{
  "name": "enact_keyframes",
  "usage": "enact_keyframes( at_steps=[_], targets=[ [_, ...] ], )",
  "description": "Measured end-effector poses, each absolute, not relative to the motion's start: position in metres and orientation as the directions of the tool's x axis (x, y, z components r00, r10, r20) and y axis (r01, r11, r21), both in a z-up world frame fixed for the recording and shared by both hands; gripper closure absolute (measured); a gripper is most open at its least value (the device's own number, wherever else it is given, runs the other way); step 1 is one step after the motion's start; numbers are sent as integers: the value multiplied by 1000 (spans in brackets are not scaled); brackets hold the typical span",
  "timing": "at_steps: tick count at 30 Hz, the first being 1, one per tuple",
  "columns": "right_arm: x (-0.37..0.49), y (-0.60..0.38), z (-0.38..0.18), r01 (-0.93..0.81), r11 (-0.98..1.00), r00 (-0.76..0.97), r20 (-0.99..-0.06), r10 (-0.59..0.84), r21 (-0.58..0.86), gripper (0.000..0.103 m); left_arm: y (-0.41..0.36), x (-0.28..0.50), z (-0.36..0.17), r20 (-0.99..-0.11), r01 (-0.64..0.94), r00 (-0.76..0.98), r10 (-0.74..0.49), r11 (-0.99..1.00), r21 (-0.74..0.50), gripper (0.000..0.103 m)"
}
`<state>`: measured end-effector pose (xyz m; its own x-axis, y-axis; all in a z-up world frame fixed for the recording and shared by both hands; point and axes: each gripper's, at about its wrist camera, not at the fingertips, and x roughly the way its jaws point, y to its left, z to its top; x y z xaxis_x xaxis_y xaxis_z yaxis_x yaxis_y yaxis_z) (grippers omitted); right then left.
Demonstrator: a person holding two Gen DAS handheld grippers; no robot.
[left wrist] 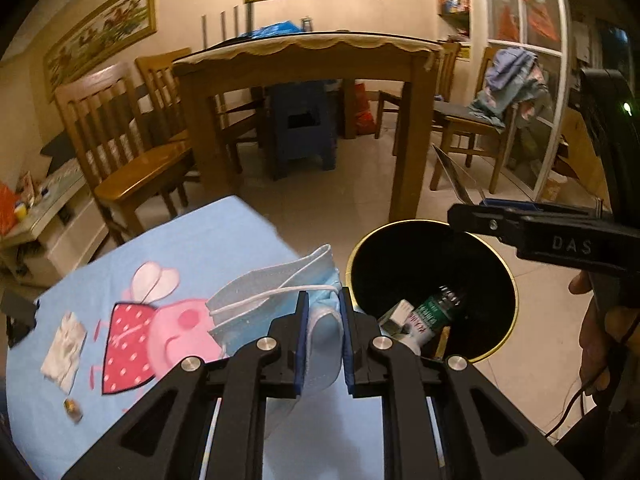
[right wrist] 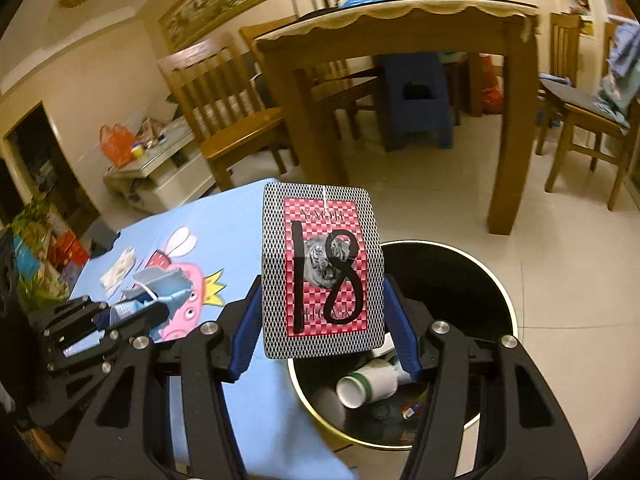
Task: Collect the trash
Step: 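Carry card and mask over the black bin and open both tools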
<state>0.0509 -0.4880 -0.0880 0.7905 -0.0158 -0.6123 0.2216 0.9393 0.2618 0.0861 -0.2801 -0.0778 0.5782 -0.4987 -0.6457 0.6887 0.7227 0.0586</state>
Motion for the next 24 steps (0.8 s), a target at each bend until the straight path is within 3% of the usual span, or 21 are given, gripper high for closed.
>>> enact_keyframes(
  at_steps=[11, 16, 24],
  targets=[
    [46, -530, -100, 315, 905, 754, -655, -56, 285, 47, -330, 67, -85, -651, 735, 555, -517, 672, 92, 86],
    [55, -534, -114, 361, 894, 695, -716, -68, 266, 37, -338, 67, -89, -658, 744, 545, -520, 662, 93, 86],
    [55, -543, -112, 391, 874, 702, -707, -81, 289, 35, -347, 67, -94, -665, 756, 533, -523, 648, 95, 86]
  ],
)
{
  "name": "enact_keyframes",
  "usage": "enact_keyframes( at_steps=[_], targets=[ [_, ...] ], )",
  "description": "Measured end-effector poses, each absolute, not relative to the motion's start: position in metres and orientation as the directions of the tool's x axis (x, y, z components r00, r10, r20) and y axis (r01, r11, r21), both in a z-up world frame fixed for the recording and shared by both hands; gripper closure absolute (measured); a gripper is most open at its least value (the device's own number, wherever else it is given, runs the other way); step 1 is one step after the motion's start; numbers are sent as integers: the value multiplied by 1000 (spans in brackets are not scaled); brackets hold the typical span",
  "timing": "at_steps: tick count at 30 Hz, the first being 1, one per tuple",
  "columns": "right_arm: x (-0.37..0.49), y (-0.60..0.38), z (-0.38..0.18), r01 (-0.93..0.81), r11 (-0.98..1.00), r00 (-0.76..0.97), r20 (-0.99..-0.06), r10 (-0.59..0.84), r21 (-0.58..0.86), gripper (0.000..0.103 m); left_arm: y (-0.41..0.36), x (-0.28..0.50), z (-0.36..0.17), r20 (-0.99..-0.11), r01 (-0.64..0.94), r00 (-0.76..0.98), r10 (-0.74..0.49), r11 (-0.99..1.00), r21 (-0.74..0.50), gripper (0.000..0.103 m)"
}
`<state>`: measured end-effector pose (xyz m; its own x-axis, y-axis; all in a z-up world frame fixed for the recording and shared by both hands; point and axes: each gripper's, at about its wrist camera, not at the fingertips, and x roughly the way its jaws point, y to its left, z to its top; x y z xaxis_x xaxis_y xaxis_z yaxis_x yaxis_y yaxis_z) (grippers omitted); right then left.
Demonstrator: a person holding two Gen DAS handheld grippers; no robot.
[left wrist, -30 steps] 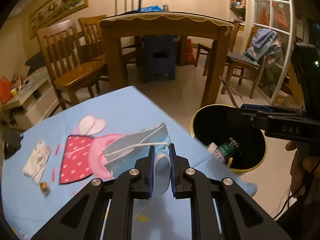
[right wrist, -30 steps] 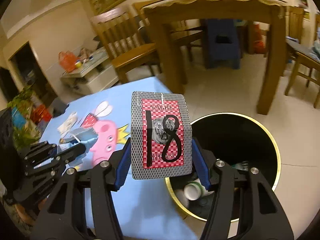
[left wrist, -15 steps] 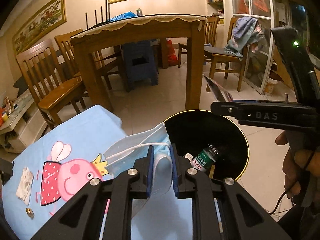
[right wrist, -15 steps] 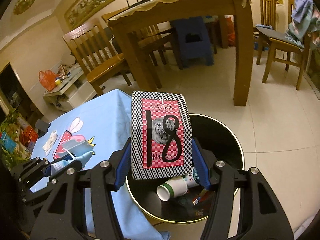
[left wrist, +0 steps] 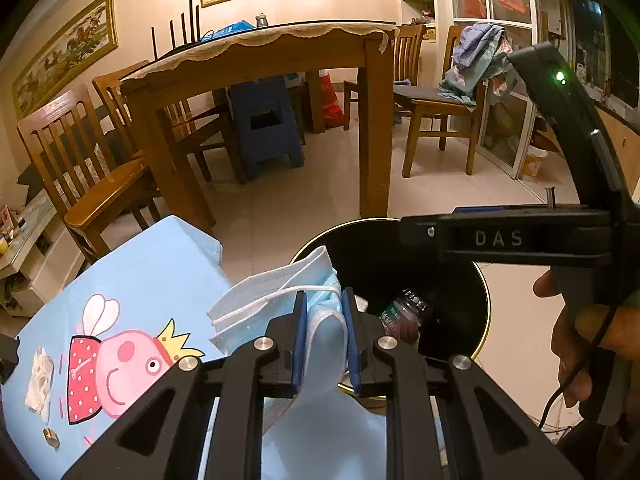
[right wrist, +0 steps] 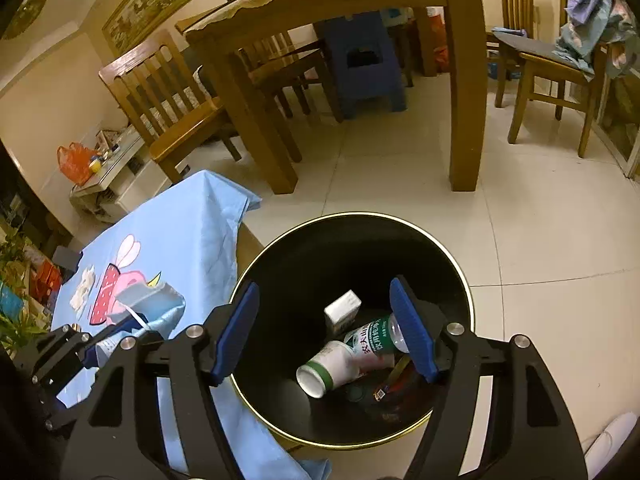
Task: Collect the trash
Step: 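Carry card and mask over the black bin and open both tools, then grasp the gold cap with the right tool while the left tool grasps the white tissue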
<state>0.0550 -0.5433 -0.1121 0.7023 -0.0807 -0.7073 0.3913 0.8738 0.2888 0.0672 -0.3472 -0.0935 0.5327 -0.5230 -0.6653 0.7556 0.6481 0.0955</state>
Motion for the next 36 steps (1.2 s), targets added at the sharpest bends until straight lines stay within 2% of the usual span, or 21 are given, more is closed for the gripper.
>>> enact_keyframes(
  at_steps=[7, 8, 9, 11, 20, 23, 25, 27, 30, 36],
  targets=[
    [44, -557, -104, 469, 837, 707, -688, -165, 281, 29, -360, 69, -96, -669, 768, 521, -530, 634, 96, 85],
    [42, -560, -103, 481, 829, 707, -685, -175, 284, 29, -364, 69, -96, -669, 768, 522, -529, 632, 99, 78],
    [40, -563, -103, 490, 824, 706, -684, -182, 286, 28, -362, 70, -96, -669, 769, 522, -529, 632, 100, 62],
    [37, -568, -103, 506, 814, 701, -686, -196, 286, 28, -364, 71, -96, -663, 757, 537, -522, 645, 105, 43],
    [40, -565, -105, 513, 813, 694, -690, -206, 274, 28, -353, 74, -89, -659, 732, 562, -499, 671, 116, 42],
    [50, -551, -103, 481, 837, 701, -688, -189, 260, 27, -333, 77, -85, -657, 699, 584, -477, 706, 109, 34],
    [60, -533, -102, 448, 868, 700, -688, -190, 216, 22, -317, 77, -87, -658, 678, 597, -458, 727, 109, 30],
    [69, -516, -102, 417, 893, 698, -690, -193, 171, 19, -294, 78, -92, -669, 645, 616, -415, 754, 126, 24],
    [83, -483, -105, 341, 934, 704, -686, -183, 101, 19, -248, 80, -101, -684, 570, 648, -334, 808, 146, 24],
    [102, -393, -114, 83, 995, 739, -673, -24, 56, 20, -123, 99, -110, -701, 324, 700, -136, 935, 142, 20]
  ],
)
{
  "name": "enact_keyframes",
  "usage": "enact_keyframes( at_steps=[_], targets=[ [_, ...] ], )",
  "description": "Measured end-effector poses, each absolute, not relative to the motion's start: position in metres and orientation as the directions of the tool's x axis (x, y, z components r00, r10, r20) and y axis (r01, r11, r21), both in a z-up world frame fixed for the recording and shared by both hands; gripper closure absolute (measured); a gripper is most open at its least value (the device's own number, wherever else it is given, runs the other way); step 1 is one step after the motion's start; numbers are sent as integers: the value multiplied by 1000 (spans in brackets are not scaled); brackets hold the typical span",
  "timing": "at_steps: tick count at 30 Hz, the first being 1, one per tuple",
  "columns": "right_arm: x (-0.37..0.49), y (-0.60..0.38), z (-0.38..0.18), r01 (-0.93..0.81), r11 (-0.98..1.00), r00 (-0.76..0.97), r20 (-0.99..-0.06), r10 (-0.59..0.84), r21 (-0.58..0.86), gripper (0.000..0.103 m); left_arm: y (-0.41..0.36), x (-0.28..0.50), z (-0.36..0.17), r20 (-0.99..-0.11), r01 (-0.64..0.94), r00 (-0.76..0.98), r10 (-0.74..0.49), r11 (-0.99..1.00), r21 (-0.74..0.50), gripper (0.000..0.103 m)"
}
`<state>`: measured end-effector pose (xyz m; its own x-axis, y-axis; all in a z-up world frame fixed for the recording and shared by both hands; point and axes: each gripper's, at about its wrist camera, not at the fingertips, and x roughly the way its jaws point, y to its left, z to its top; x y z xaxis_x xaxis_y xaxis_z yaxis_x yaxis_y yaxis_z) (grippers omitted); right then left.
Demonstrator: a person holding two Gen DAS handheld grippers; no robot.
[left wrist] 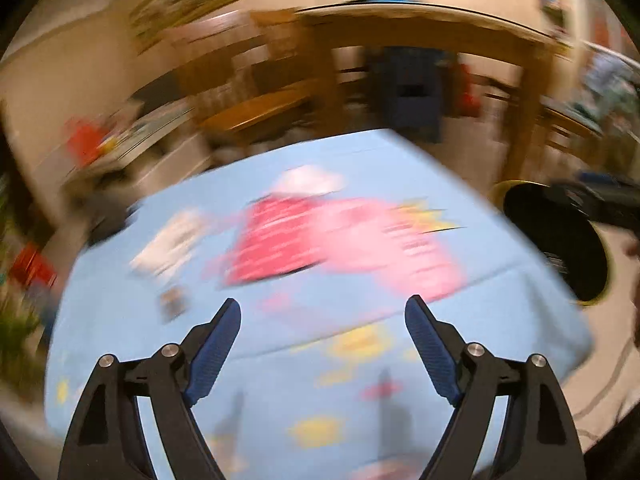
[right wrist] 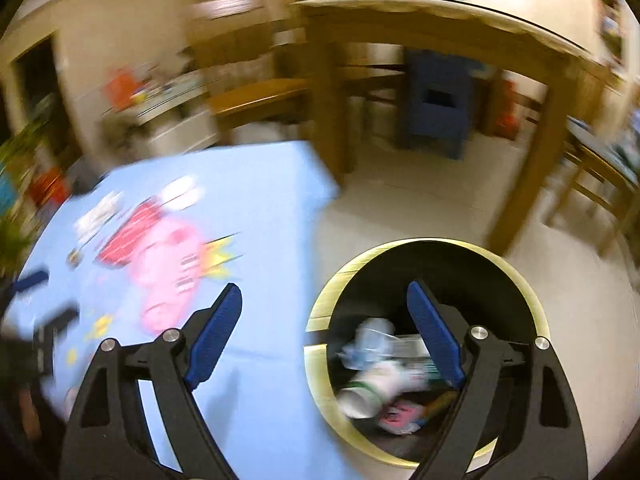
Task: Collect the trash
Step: 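Grasp the gold cap with the right tool while the left tool grasps the white tissue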
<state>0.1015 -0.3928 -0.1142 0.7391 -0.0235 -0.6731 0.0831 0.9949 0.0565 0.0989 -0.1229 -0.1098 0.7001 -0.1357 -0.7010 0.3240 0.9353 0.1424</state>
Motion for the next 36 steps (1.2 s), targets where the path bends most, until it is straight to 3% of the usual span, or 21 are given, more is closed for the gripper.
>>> enact_keyframes(
  at_steps=[3, 9, 14, 17, 19, 22, 28, 36],
  targets=[
    [111, -329, -121, -98, 993, 713, -693, 111, 59, 33, -50, 109, -115, -706, 178, 707, -33, 975, 133, 20],
    [149, -184, -113, -381, 924, 639, -725, 257, -9, 34, 68, 119, -129, -719, -16, 689, 93, 993, 113, 20],
    [195, -106, -118, -480, 877, 568, -758, 322, 13, 37, 109, 115, -135, -718, -66, 687, 114, 993, 94, 20],
    [231, -86, -132, -468, 877, 494, -790, 362, 109, 47, 123, 120, -141, -726, -78, 679, 106, 994, 72, 19],
    [250, -78, -145, -444, 889, 462, -821, 336, 114, 72, 128, 123, -144, -733, -86, 673, 102, 994, 60, 18],
    [263, -66, -155, -445, 890, 452, -834, 317, 97, 80, 134, 129, -145, -732, -88, 675, 90, 995, 41, 18],
    [245, -62, -159, -457, 890, 467, -851, 241, 1, 80, 130, 161, -133, -718, -33, 695, 27, 999, 5, 16],
    [166, -179, -149, -308, 948, 500, -833, 234, 82, 82, 42, 245, -122, -748, 263, 642, -168, 965, 9, 15]
  ],
)
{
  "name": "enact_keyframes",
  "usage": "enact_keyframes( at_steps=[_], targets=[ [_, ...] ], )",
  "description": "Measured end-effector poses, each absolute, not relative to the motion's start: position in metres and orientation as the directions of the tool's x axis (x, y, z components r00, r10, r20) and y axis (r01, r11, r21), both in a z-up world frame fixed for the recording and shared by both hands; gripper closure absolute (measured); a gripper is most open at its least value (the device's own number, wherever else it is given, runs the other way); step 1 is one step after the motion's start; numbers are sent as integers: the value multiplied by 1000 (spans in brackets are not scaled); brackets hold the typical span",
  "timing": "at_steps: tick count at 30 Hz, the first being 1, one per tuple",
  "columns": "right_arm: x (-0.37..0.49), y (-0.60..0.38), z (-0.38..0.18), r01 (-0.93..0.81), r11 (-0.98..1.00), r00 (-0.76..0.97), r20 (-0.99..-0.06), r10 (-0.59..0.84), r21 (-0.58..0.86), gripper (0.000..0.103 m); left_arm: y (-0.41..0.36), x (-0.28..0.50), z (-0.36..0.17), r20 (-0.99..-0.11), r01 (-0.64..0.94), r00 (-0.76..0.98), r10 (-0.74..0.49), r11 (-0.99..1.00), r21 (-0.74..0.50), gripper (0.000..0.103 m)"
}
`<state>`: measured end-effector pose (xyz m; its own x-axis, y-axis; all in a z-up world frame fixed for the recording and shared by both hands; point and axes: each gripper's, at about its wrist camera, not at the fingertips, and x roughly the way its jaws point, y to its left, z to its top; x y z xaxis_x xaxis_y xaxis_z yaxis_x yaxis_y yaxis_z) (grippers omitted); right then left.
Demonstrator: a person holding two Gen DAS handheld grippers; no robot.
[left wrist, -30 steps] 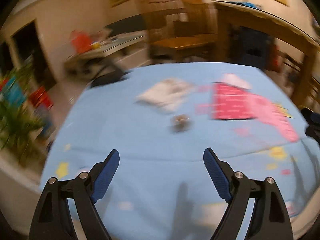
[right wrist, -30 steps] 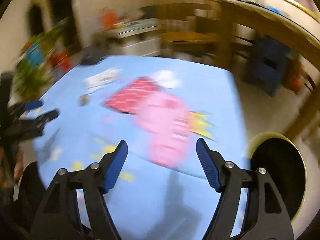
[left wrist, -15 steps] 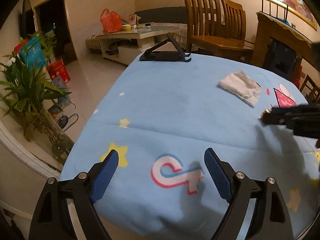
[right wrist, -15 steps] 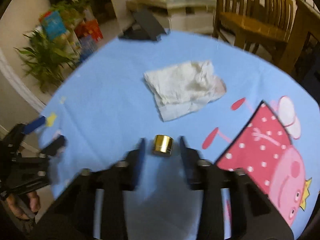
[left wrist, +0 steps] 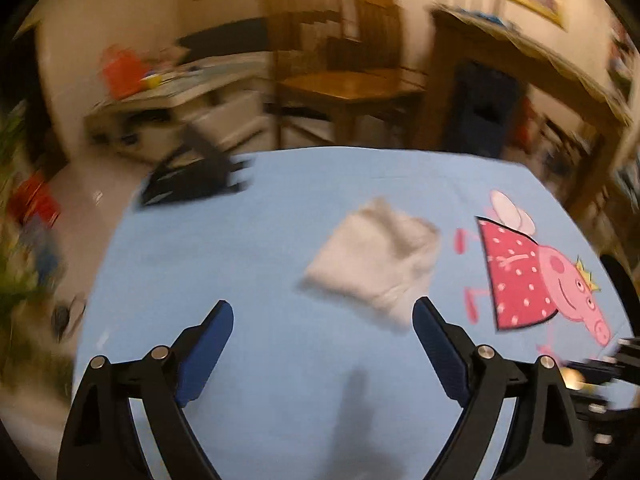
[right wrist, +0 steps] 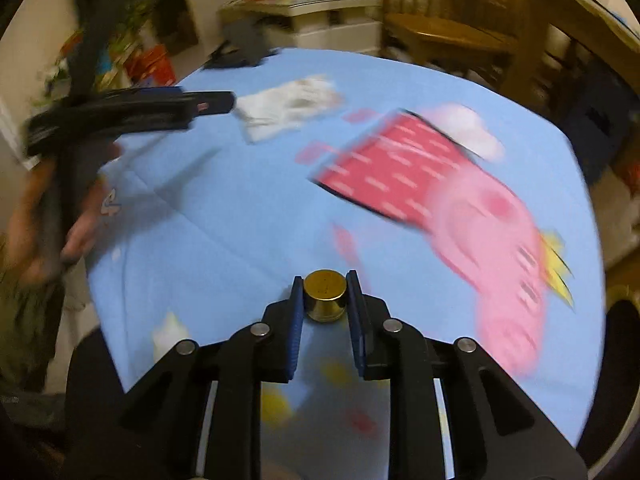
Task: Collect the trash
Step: 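Grasp the gold cap with the right tool while the left tool grasps the white tissue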
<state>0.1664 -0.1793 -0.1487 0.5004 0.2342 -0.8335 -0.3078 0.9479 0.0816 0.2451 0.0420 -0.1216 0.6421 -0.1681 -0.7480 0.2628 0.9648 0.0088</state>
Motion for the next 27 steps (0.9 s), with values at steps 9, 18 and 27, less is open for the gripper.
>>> enact_keyframes(
  at_steps=[9, 18, 27],
  targets=[
    [114, -287, -134, -138, 967, 577, -776, 255, 215, 82, -20, 308, -156, -830, 392, 515, -212, 920, 8, 5],
    [113, -299, -137, -135, 948, 619, -723, 308, 288, 82, -40, 274, -146, -834, 384, 505, -221, 923, -12, 89],
    [93, -331, -114, -107, 931, 701, -637, 320, 350, 82, -85, 211, -146, -803, 297, 584, -117, 952, 77, 100]
  ],
)
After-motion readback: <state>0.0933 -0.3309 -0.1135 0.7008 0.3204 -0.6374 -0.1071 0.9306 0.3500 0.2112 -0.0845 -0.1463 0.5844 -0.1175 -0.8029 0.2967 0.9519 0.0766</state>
